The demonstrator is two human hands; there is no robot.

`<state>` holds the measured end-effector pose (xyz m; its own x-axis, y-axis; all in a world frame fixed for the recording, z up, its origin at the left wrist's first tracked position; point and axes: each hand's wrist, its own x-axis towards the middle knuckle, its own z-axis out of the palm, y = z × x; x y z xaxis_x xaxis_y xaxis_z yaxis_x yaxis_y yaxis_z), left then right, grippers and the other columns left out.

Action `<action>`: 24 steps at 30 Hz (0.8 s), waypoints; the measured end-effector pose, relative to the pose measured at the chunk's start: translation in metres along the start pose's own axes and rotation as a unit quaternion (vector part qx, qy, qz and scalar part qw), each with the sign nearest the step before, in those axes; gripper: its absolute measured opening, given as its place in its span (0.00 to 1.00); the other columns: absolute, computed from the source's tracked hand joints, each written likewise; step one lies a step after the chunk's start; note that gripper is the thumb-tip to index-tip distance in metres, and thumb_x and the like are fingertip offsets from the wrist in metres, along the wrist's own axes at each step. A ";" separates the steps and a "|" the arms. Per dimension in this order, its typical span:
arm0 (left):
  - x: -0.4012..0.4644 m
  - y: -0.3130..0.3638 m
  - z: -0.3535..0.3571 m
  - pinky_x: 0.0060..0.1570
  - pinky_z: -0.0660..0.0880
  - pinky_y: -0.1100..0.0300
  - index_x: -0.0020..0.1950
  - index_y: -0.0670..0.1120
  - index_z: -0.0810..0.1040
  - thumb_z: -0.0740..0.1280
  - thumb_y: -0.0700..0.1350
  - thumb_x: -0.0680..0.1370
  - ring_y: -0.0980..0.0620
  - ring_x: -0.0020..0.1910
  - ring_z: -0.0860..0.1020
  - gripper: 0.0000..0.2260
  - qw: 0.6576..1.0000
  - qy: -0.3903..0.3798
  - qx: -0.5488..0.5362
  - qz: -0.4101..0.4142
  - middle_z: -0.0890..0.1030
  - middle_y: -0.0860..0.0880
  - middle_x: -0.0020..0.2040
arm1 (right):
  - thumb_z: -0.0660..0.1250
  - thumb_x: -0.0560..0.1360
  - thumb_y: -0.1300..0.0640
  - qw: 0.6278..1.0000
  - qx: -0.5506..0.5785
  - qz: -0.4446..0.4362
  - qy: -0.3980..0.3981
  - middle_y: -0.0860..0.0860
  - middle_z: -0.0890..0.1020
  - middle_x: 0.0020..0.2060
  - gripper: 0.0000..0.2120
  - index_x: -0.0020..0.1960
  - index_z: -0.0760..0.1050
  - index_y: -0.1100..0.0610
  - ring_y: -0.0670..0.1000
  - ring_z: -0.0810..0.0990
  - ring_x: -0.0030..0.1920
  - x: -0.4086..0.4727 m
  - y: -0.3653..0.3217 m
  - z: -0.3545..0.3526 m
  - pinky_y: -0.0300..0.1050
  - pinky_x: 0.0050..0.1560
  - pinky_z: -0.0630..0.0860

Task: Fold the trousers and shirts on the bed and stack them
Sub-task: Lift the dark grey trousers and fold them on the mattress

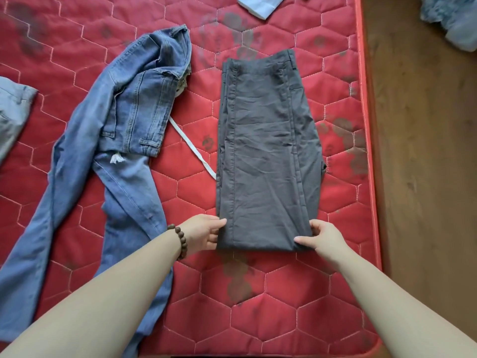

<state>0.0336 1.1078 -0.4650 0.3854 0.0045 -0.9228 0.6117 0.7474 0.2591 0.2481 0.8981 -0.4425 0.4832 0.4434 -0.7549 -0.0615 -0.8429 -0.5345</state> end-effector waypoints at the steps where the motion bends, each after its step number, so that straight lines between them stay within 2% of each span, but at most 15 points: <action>1: 0.001 -0.001 0.001 0.42 0.77 0.58 0.53 0.43 0.76 0.63 0.40 0.80 0.50 0.41 0.80 0.04 1.000 0.003 0.017 0.011 0.80 0.44 0.47 | 0.77 0.66 0.65 1.000 -0.026 -0.006 0.000 0.53 0.84 0.39 0.09 0.43 0.80 0.59 0.48 0.79 0.37 0.001 -0.001 -0.001 0.46 0.44 0.77; 2: 0.002 -0.002 0.002 0.42 0.76 0.58 0.52 0.42 0.77 0.64 0.38 0.79 0.51 0.39 0.80 0.04 0.999 0.011 0.035 0.019 0.81 0.45 0.46 | 0.77 0.66 0.64 0.998 -0.055 -0.013 0.001 0.50 0.82 0.34 0.08 0.39 0.79 0.57 0.47 0.76 0.34 0.002 -0.002 -0.002 0.43 0.39 0.74; 4: 0.004 -0.004 0.005 0.36 0.77 0.62 0.48 0.41 0.78 0.66 0.37 0.78 0.54 0.33 0.80 0.02 0.996 0.037 0.078 0.032 0.83 0.48 0.39 | 0.78 0.66 0.61 0.994 -0.105 -0.020 0.007 0.47 0.73 0.27 0.14 0.32 0.73 0.56 0.46 0.68 0.30 0.003 -0.003 -0.004 0.41 0.32 0.64; 6: 0.006 -0.006 0.007 0.33 0.76 0.63 0.45 0.41 0.79 0.67 0.37 0.77 0.54 0.31 0.79 0.03 0.991 0.055 0.115 0.051 0.83 0.47 0.37 | 0.77 0.67 0.60 0.991 -0.130 -0.021 0.008 0.51 0.68 0.28 0.14 0.33 0.72 0.62 0.49 0.64 0.32 0.003 -0.001 -0.007 0.46 0.33 0.59; 9: 0.006 -0.008 0.005 0.33 0.71 0.60 0.40 0.42 0.77 0.70 0.41 0.76 0.49 0.34 0.73 0.06 0.979 0.077 0.165 0.091 0.77 0.43 0.37 | 0.76 0.68 0.60 0.992 -0.126 -0.018 0.001 0.55 0.73 0.32 0.12 0.41 0.77 0.68 0.50 0.68 0.35 0.004 0.000 -0.014 0.45 0.36 0.62; 12: 0.006 -0.015 0.005 0.27 0.67 0.63 0.36 0.44 0.69 0.72 0.43 0.75 0.51 0.29 0.67 0.13 0.966 0.117 0.199 0.120 0.69 0.46 0.32 | 0.75 0.70 0.62 0.994 -0.105 -0.025 0.011 0.60 0.82 0.37 0.08 0.46 0.80 0.65 0.49 0.74 0.38 0.003 0.003 -0.016 0.44 0.39 0.68; 14: 0.008 -0.020 0.007 0.24 0.65 0.66 0.34 0.45 0.67 0.73 0.43 0.74 0.53 0.25 0.65 0.15 0.953 0.149 0.228 0.130 0.67 0.48 0.29 | 0.74 0.70 0.64 0.994 -0.104 -0.019 0.009 0.59 0.84 0.41 0.06 0.47 0.81 0.63 0.49 0.76 0.39 0.002 0.004 -0.012 0.43 0.40 0.70; 17: 0.009 -0.016 0.011 0.29 0.70 0.64 0.40 0.43 0.76 0.72 0.44 0.74 0.53 0.30 0.74 0.08 0.962 0.130 0.210 0.114 0.76 0.49 0.34 | 0.75 0.70 0.61 0.995 -0.094 -0.014 -0.004 0.53 0.83 0.38 0.09 0.49 0.80 0.61 0.48 0.77 0.37 0.003 0.001 -0.007 0.38 0.38 0.70; 19: 0.010 -0.006 0.013 0.37 0.76 0.60 0.49 0.43 0.79 0.72 0.43 0.75 0.52 0.40 0.82 0.06 0.981 0.110 0.114 0.110 0.84 0.48 0.44 | 0.75 0.70 0.59 0.999 -0.033 -0.012 0.002 0.54 0.84 0.42 0.12 0.52 0.80 0.60 0.49 0.80 0.41 0.006 -0.007 -0.008 0.40 0.42 0.74; 21: 0.016 0.009 0.014 0.48 0.79 0.55 0.52 0.44 0.78 0.72 0.44 0.75 0.51 0.50 0.82 0.08 0.981 0.140 0.036 0.130 0.84 0.46 0.51 | 0.74 0.71 0.59 0.999 0.033 -0.009 0.018 0.53 0.84 0.43 0.12 0.53 0.79 0.60 0.45 0.81 0.39 0.015 -0.020 -0.009 0.35 0.38 0.74; 22: 0.020 0.018 0.015 0.51 0.78 0.54 0.53 0.45 0.77 0.71 0.45 0.75 0.51 0.52 0.81 0.08 0.976 0.163 0.017 0.143 0.83 0.47 0.52 | 0.74 0.72 0.59 0.998 0.063 -0.005 0.028 0.51 0.83 0.42 0.12 0.54 0.79 0.60 0.42 0.80 0.37 0.021 -0.028 -0.009 0.32 0.35 0.72; 24: 0.027 0.039 0.016 0.50 0.78 0.55 0.50 0.45 0.79 0.70 0.45 0.76 0.52 0.49 0.81 0.06 0.967 0.190 0.002 0.168 0.84 0.49 0.49 | 0.72 0.73 0.59 0.992 0.119 0.005 0.045 0.50 0.82 0.42 0.12 0.55 0.79 0.60 0.42 0.79 0.37 0.037 -0.044 -0.007 0.33 0.35 0.71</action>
<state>0.0791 1.1260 -0.4756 0.2819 0.4917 -0.8239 0.4985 0.6587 0.5636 0.2749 0.9498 -0.4444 0.5568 0.3978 -0.7292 -0.2650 -0.7469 -0.6099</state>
